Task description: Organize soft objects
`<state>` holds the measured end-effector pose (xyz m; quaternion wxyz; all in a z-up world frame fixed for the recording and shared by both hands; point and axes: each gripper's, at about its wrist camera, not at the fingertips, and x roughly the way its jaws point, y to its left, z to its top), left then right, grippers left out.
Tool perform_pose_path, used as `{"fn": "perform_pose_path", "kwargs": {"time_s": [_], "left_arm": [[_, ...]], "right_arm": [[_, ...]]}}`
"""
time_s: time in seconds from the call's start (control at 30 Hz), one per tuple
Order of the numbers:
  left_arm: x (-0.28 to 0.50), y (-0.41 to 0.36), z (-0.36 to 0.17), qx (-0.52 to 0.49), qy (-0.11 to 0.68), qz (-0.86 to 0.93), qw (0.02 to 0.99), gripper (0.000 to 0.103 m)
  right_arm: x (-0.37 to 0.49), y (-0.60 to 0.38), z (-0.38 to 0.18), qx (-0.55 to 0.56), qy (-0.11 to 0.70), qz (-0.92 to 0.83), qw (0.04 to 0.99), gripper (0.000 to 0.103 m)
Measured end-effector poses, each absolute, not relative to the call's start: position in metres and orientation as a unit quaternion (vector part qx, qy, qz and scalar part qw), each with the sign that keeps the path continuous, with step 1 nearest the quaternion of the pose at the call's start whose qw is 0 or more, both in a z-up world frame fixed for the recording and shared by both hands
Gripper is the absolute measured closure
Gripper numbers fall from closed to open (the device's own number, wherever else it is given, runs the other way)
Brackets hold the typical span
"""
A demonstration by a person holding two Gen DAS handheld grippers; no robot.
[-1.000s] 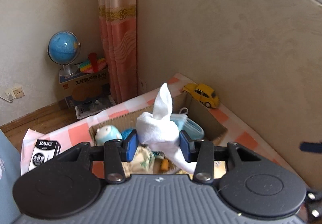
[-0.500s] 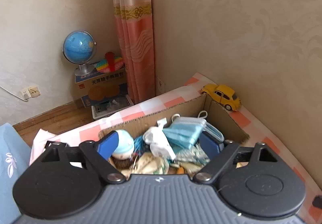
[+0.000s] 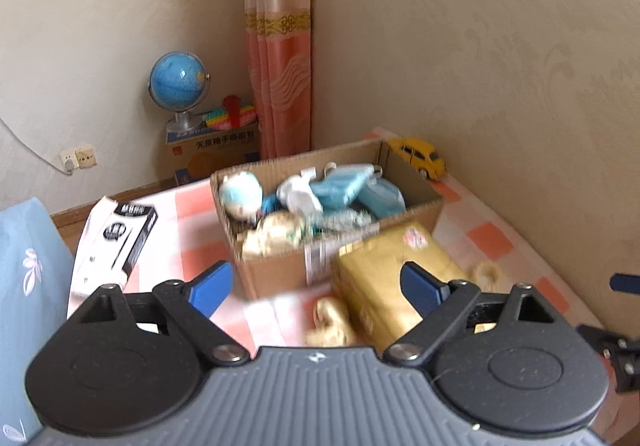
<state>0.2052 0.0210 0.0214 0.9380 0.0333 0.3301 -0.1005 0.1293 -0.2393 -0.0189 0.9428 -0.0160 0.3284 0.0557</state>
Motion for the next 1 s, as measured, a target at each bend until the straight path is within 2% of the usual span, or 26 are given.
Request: {"fn": "perform_pose_path", "kwargs": {"time_s": [0.33,0.57,0.8,0.9,1.0], "left_arm": [[0.18,0.021,-0.026,0.041,0.356,-0.078,0.93,0.012],[0.187,0.023,-0.051,0.033,0.366,-0.071,0.927,0.016],[0.198,0.021,-0.057,0.033,0.36,-0.086,0.928,0.041],[0.201,0.02,-0.056,0.036,0.353,-0.096,0.93,0.042],[0.206,0.019,-0.057,0.04,0.355,-0.104,0.928,0.049]], "right_arm": [[0.126,-0.239,-0.055,-0.046,0.365,0.058,0.928,0.0],[0.129,-0.238,-0.07,-0.057,0.38,0.065,0.921,0.0],[0.133,-0.236,-0.077,-0.063,0.389,0.067,0.917,0.0],[0.135,-0.236,-0.08,-0.065,0.393,0.066,0.915,0.0],[0.135,-0.236,-0.08,-0.062,0.393,0.068,0.915,0.0]]}}
